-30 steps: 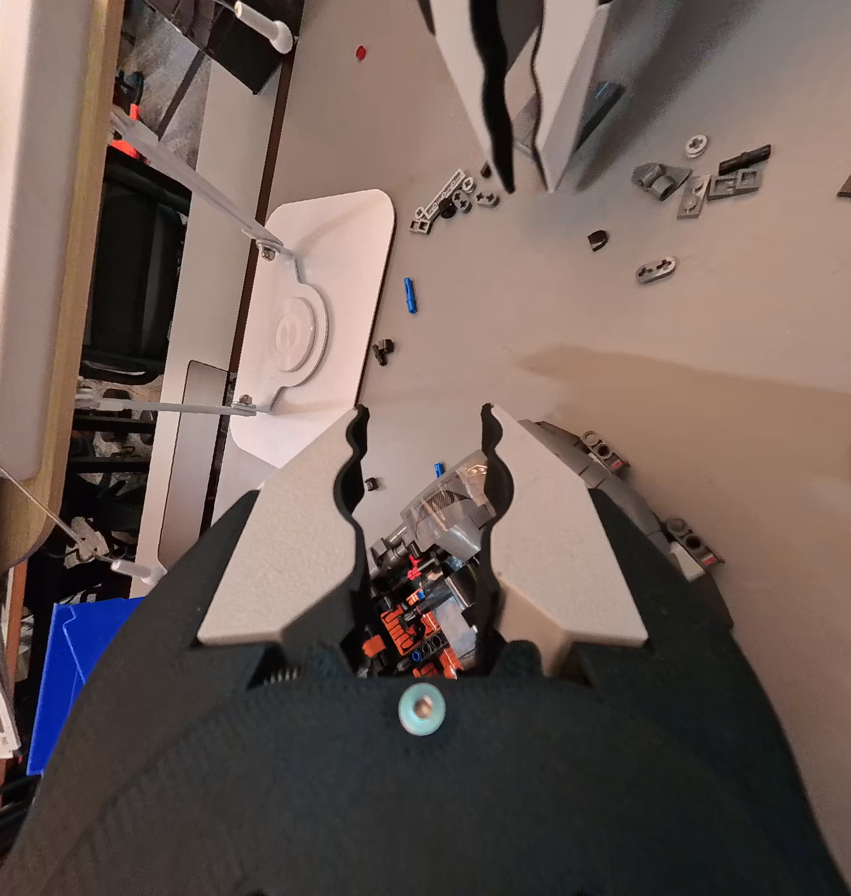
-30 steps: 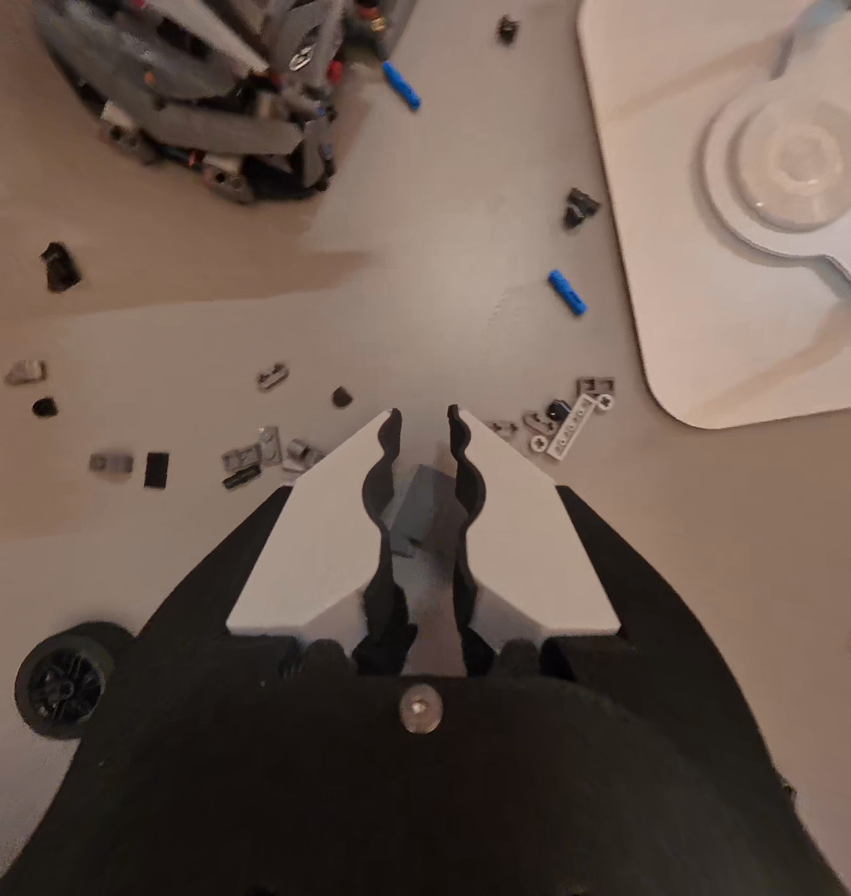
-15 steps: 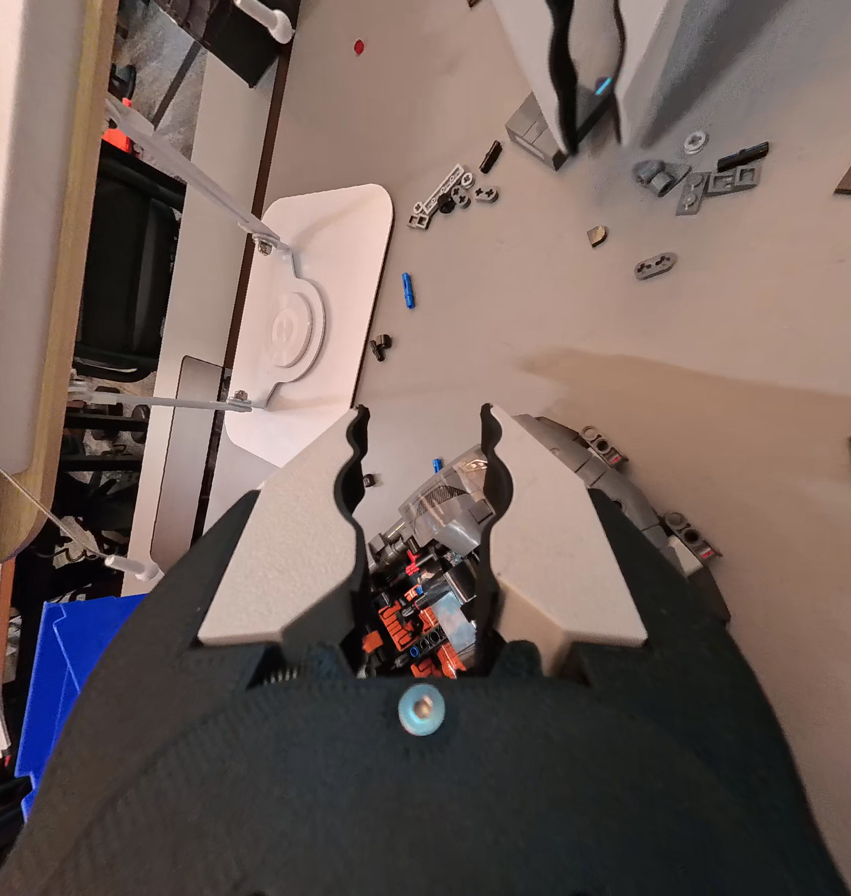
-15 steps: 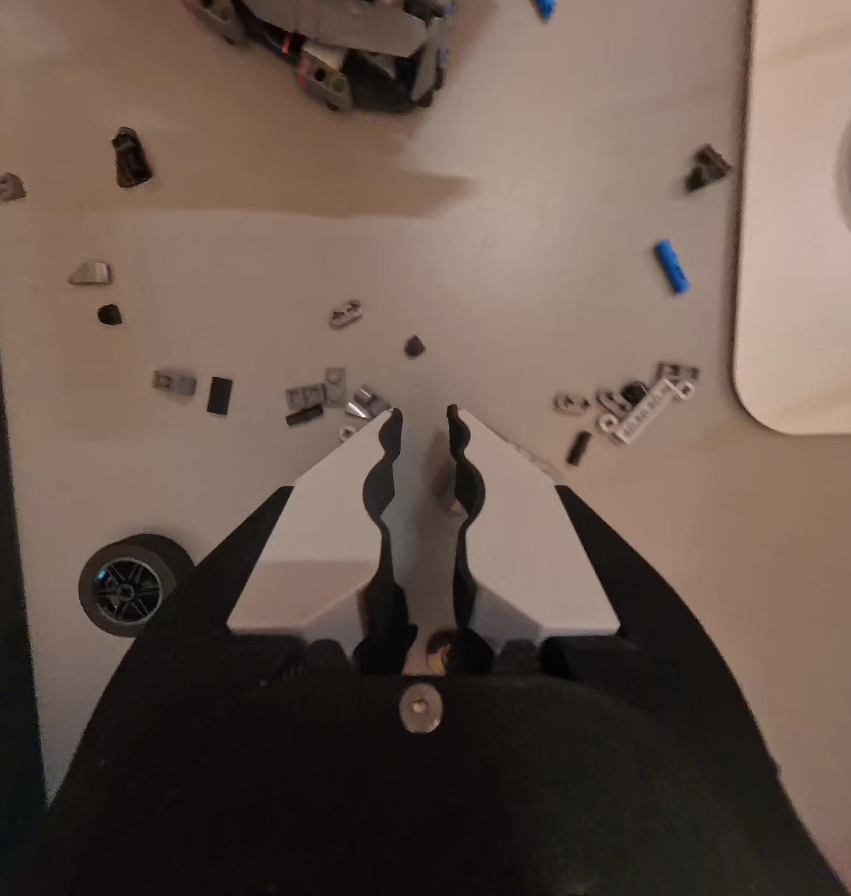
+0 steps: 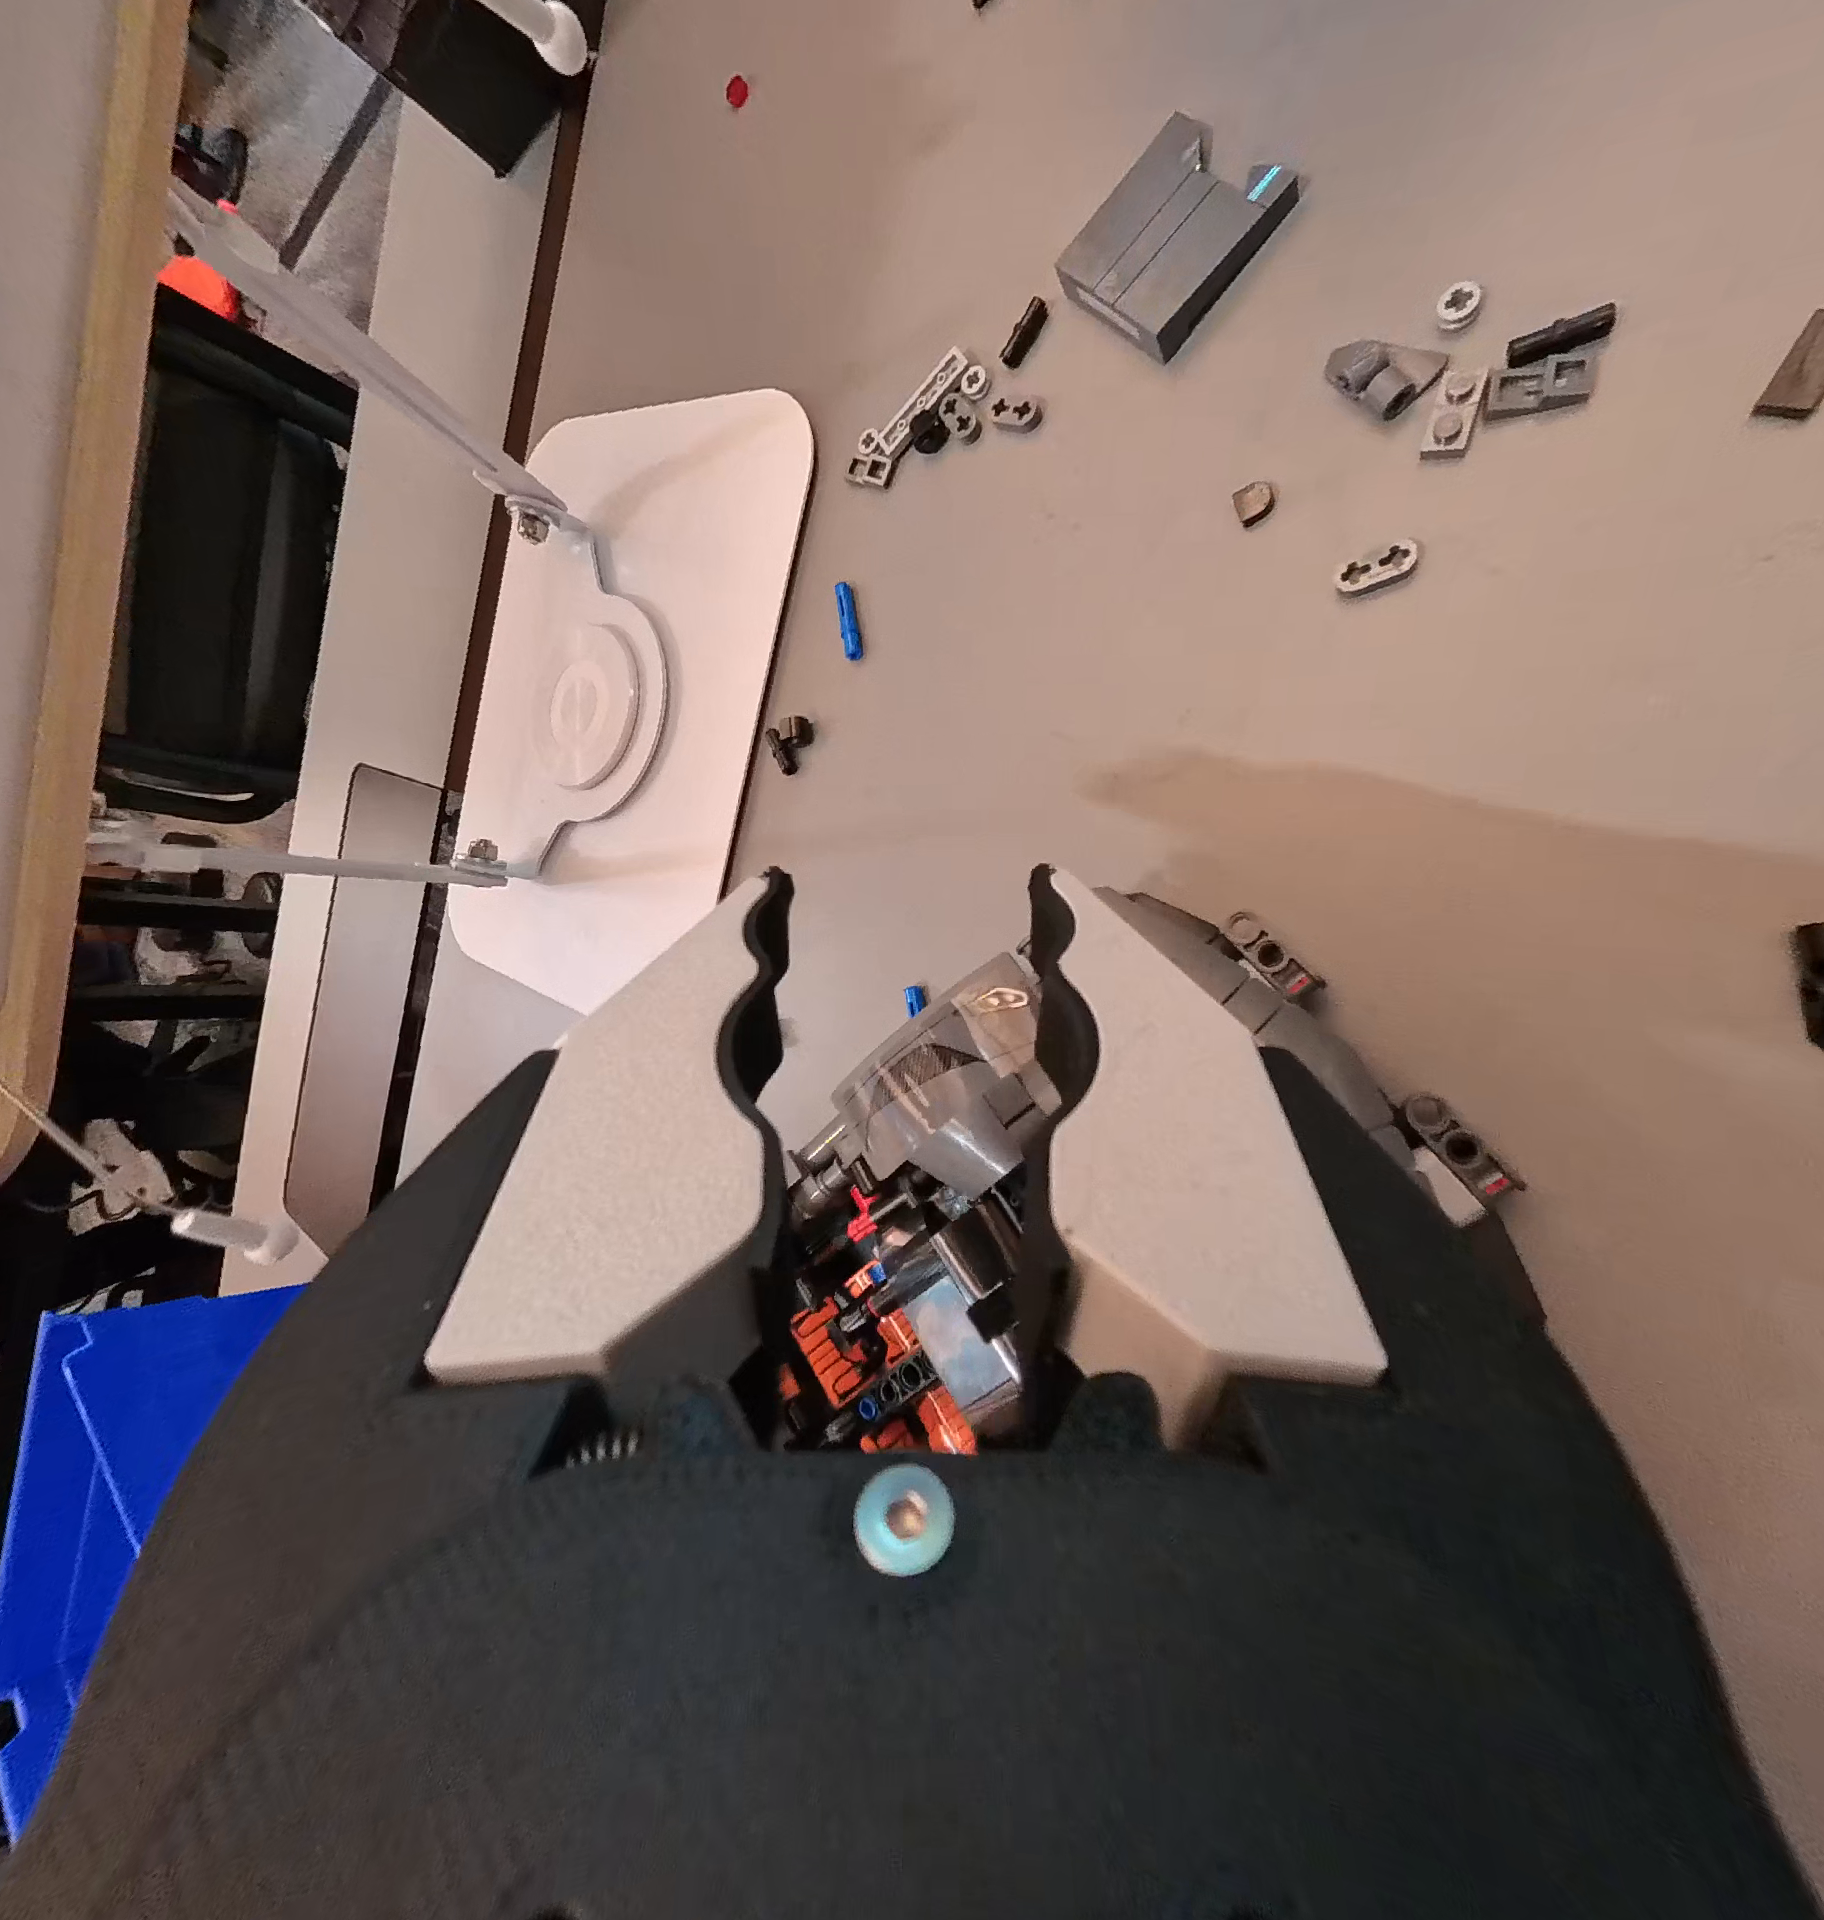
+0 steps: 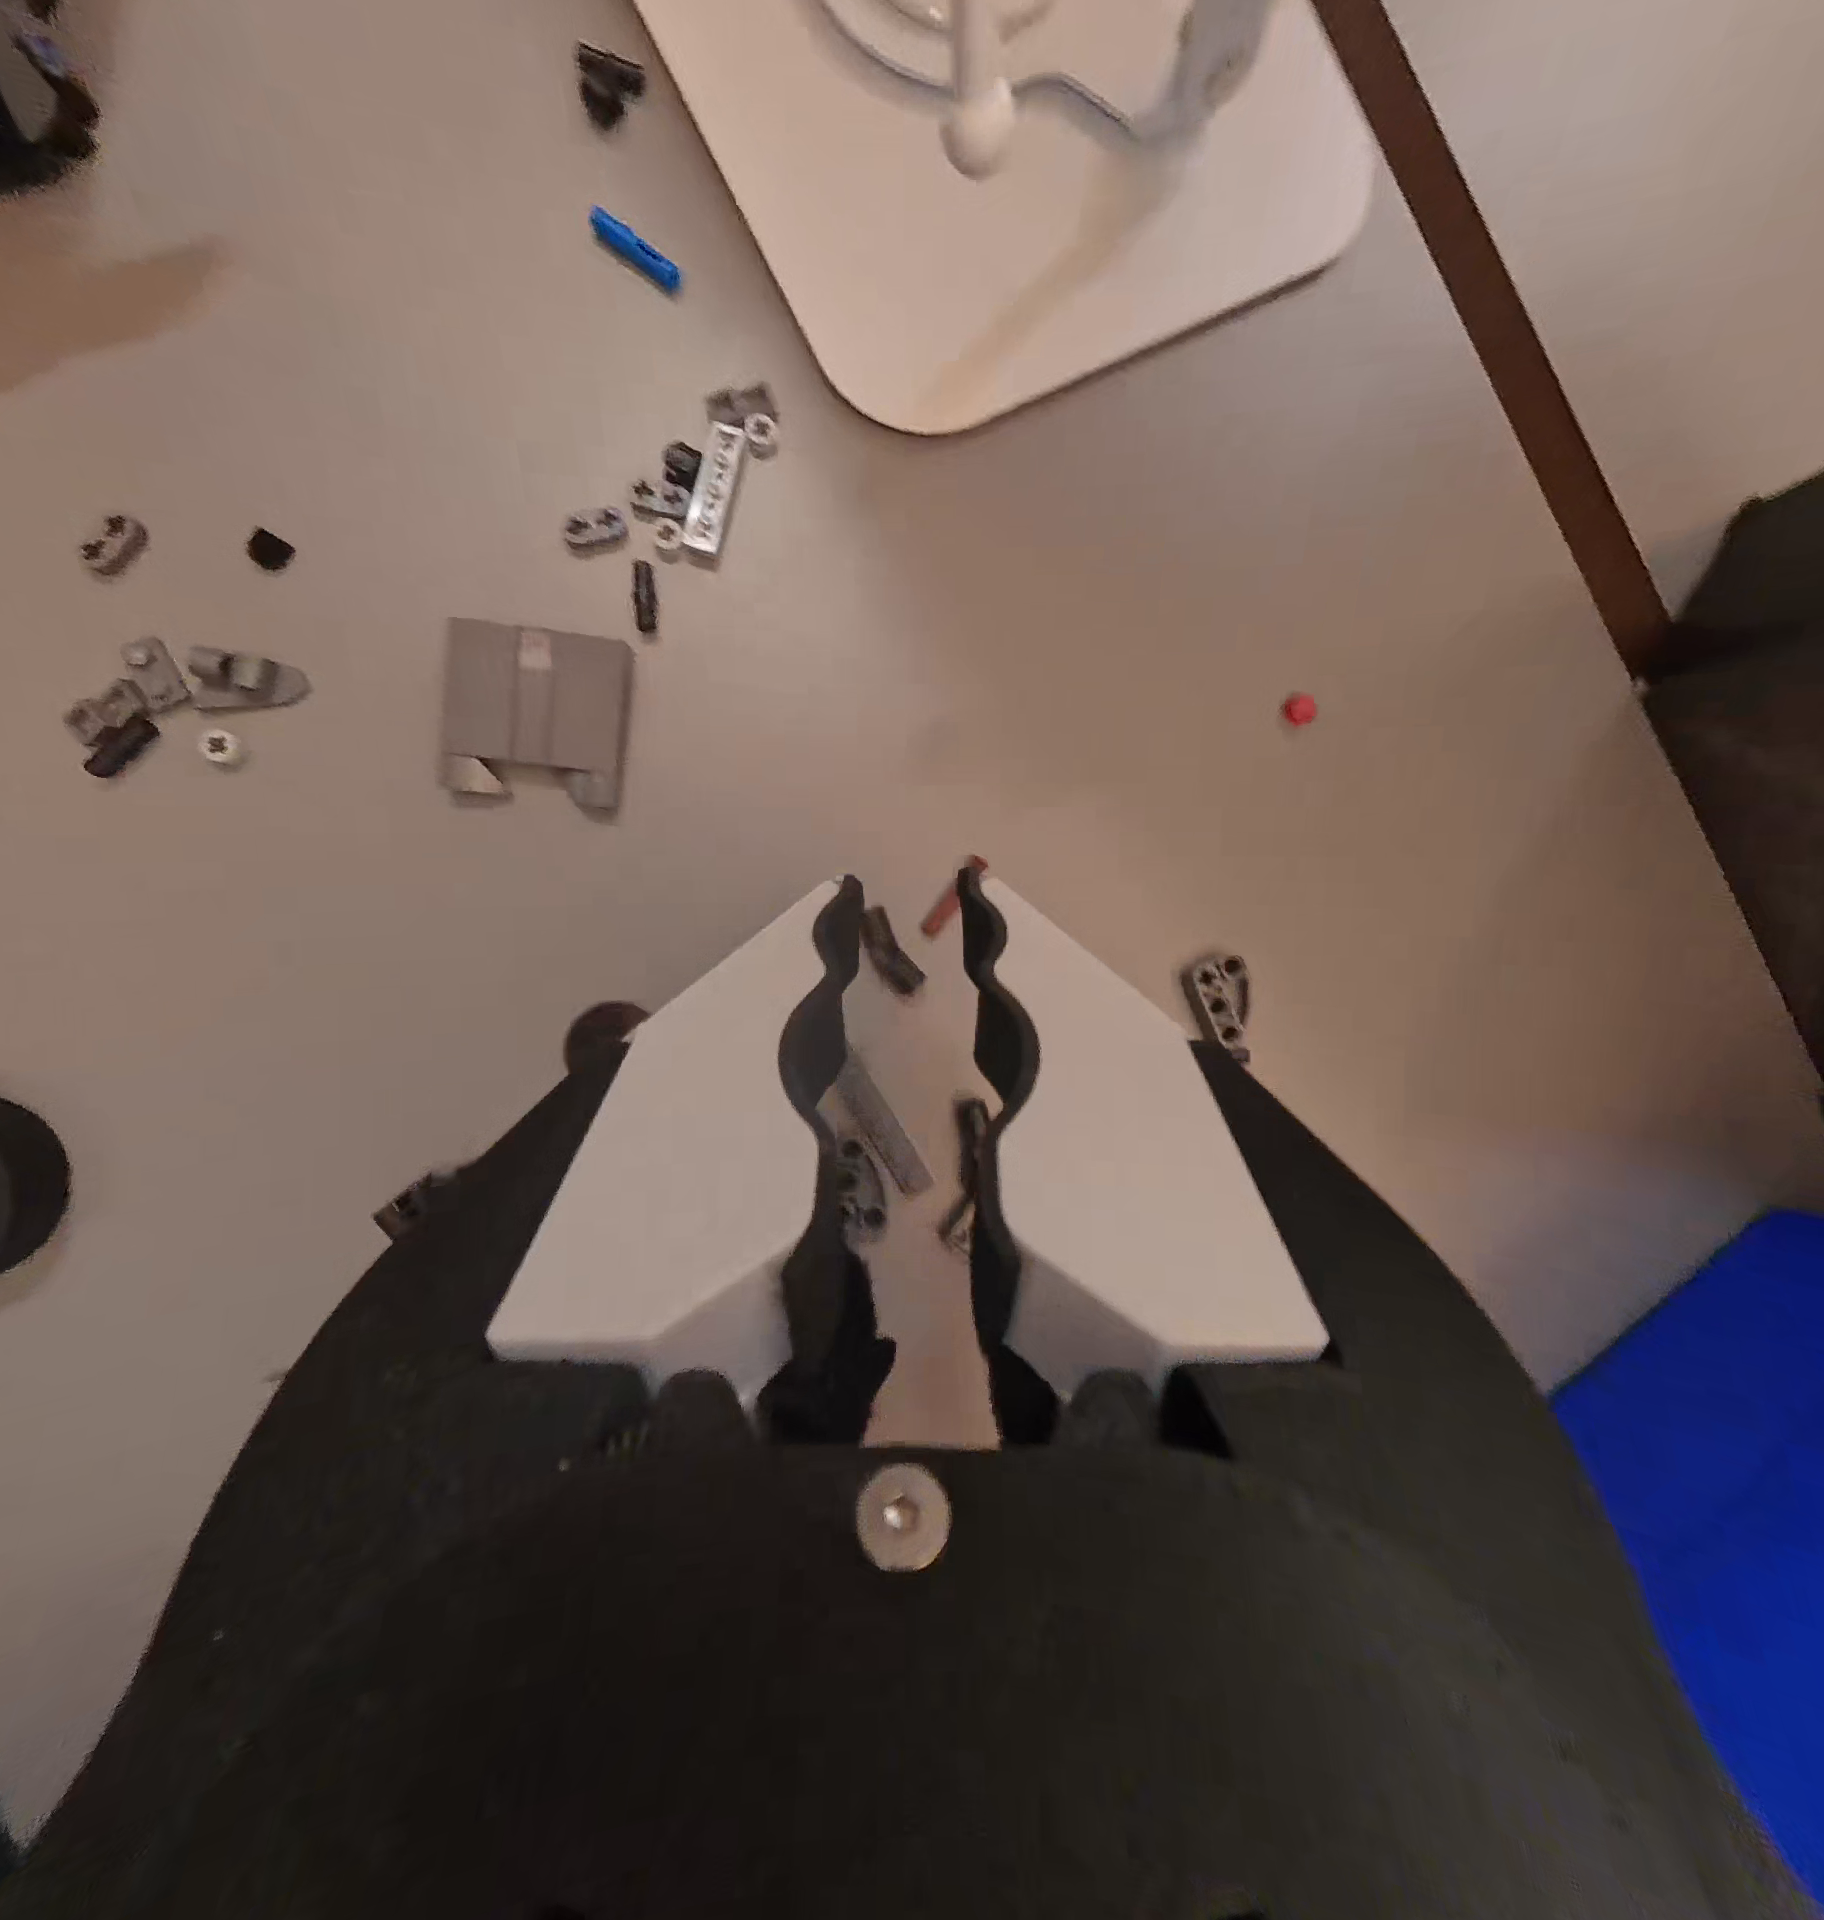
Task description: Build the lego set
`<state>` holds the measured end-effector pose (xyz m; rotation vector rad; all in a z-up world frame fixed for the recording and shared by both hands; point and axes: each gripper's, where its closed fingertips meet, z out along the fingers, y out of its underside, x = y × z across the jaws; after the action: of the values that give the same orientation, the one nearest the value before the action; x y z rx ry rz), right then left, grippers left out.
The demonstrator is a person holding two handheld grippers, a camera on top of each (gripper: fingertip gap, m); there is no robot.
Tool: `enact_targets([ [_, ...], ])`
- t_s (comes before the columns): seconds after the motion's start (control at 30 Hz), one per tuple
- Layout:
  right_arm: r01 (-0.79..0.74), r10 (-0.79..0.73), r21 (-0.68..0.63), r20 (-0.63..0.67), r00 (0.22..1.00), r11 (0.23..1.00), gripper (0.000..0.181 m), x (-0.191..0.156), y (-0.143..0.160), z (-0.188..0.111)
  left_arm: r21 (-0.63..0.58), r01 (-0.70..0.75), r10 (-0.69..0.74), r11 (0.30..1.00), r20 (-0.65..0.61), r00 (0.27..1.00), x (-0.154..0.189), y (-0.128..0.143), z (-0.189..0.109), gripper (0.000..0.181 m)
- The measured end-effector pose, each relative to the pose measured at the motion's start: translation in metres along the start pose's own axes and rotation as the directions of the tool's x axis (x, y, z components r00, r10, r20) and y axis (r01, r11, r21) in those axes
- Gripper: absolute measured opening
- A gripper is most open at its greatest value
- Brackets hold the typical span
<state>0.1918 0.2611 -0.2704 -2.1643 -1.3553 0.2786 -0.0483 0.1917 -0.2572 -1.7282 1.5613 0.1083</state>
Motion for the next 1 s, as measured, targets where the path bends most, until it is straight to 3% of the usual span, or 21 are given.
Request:
enact_targets([
  [0.3, -0.052, 0.048, -0.086, -0.042, 0.998, 0.995, 0.019, 0.028, 0.033, -0.021, -0.003, 0.003, -0.003, 1.000, -0.003, 1.000, 0.000, 0.001, 0.001, 0.044],
  [0.57, -0.033, 0.026, -0.164, -0.042, 0.999, 0.986, 0.018, 0.029, 0.048, -0.010, -0.009, 0.000, 0.000, 1.000, -0.003, 1.000, 0.001, 0.003, 0.002, 0.044],
  [0.73, -0.052, 0.034, -0.118, -0.150, 0.988, 0.992, 0.016, 0.046, 0.038, -0.014, -0.006, 0.002, -0.002, 1.000, -0.002, 1.000, 0.000, 0.002, 0.001, 0.044],
  [1.0, -0.113, 0.063, -0.139, -0.324, 0.944, 0.984, 0.017, 0.077, 0.045, -0.032, -0.010, 0.001, -0.001, 1.000, -0.004, 1.000, 0.000, 0.003, 0.002, 0.044],
])
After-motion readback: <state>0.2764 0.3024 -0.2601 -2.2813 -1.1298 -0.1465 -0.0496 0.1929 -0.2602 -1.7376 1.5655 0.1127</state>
